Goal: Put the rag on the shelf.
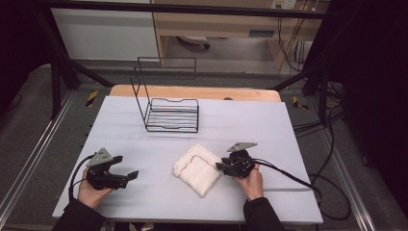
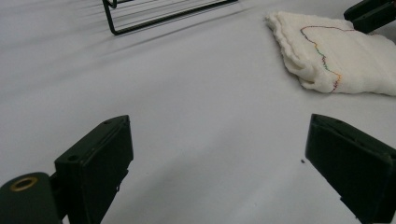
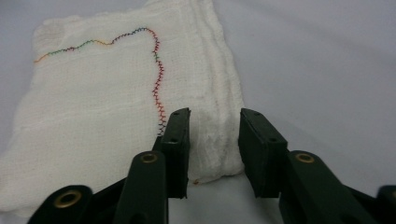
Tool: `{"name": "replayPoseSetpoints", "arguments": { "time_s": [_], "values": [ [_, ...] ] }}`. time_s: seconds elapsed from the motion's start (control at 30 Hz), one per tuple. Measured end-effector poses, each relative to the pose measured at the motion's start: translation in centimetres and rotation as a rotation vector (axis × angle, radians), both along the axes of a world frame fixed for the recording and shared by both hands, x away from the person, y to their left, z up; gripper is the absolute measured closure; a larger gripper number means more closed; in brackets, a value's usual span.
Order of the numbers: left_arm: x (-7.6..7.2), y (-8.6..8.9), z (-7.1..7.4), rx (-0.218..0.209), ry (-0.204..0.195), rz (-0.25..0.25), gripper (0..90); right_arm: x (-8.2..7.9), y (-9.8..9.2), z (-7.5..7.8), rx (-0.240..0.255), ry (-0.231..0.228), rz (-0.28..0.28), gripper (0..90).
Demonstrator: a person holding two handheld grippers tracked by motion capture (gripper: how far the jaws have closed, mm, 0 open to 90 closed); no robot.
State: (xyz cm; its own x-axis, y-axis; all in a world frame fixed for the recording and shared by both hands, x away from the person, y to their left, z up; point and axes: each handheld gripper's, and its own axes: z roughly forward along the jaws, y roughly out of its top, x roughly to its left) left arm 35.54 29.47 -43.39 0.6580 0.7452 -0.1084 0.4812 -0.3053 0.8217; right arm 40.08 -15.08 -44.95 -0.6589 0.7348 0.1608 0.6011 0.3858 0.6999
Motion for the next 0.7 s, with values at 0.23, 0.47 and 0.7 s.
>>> {"name": "replayPoseSetpoints", "arguments": {
  "time_s": [0.23,0.47,0.7],
  "values": [
    [0.0,-0.2,0.0,-0.008,0.005,0.005,7.5,-0.3,-0.1,0.2,0.020,0.039,-0.011,81.2],
    [0.0,-1.0,0.2,-0.020,0.014,0.007,7.5,-2.7,-0.6,1.0,0.014,0.047,-0.030,81.7],
    [0.2,-3.0,0.6,-0.021,0.032,0.007,7.5,-4.2,-0.9,0.6,0.014,0.045,-0.042,78.7]
  ]
}}
